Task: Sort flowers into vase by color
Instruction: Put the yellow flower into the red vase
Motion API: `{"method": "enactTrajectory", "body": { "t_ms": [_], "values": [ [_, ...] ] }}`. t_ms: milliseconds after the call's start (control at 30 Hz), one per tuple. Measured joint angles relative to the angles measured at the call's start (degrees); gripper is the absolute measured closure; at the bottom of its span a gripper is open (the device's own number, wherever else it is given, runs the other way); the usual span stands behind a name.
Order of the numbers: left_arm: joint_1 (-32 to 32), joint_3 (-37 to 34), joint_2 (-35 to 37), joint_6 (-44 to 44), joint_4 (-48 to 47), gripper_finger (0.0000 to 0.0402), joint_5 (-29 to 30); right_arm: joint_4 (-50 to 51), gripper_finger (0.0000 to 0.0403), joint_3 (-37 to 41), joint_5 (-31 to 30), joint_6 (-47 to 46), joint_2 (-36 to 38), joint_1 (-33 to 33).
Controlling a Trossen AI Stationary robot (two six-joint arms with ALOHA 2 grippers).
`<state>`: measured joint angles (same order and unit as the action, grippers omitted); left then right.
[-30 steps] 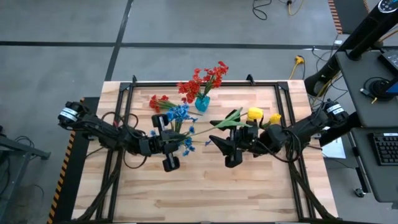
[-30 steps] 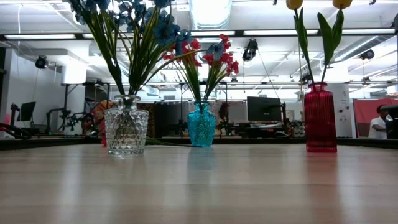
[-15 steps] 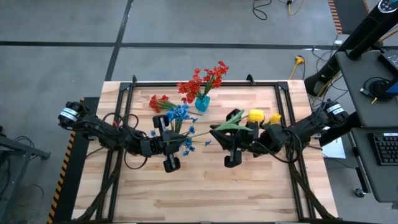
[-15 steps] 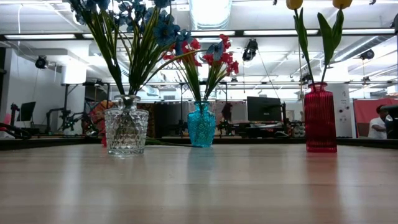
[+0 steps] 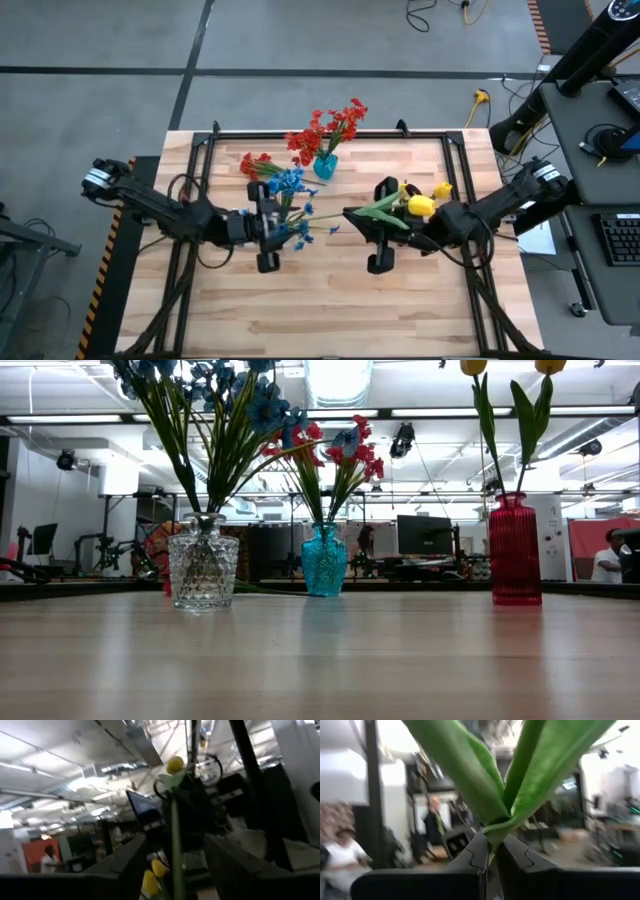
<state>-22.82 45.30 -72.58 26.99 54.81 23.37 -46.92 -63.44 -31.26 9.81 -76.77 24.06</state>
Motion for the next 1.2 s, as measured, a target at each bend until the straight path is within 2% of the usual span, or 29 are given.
{"method": "enactTrajectory", "body": {
  "t_ms": [133, 400, 533, 633, 800, 1000, 1200],
  "values": [
    [-0.8, 0.0, 6.0, -4.5, -13.5, 0.0203, 0.0, 19.4, 0.0386, -5.2, -4.9, -3.8, 2.8, 0.3],
    [-3.7, 4.3, 15.0, -12.1, -40.8, 0.0196, 0.0, 73.2, 0.0385, -25.8, -4.9, -24.8, 1.5, 0.6],
    [-5.5, 7.6, 16.4, -14.2, -49.5, 0.0196, 0.1, 95.2, 0.0385, -35.0, -4.7, -35.4, -1.7, 2.2],
    [-6.4, 9.2, 16.4, -14.4, -51.7, 0.0196, 0.1, 108.2, 0.0385, -40.2, -4.5, -43.6, -3.0, 3.1],
    [-6.8, 10.9, 16.5, -14.3, -52.4, 0.0196, 0.1, 121.5, 0.0385, -45.4, -0.8, -52.9, -3.2, 3.6],
    [-6.8, 11.2, 16.5, -14.1, -52.9, 0.0196, 0.1, 135.2, 0.0385, -47.6, -2.8, -61.2, -2.0, 3.6],
    [-6.7, 11.2, 17.4, -14.0, -52.9, 0.0196, 0.2, 136.8, 0.0385, -45.2, -4.9, -63.2, 0.4, 3.6]
  ]
}}
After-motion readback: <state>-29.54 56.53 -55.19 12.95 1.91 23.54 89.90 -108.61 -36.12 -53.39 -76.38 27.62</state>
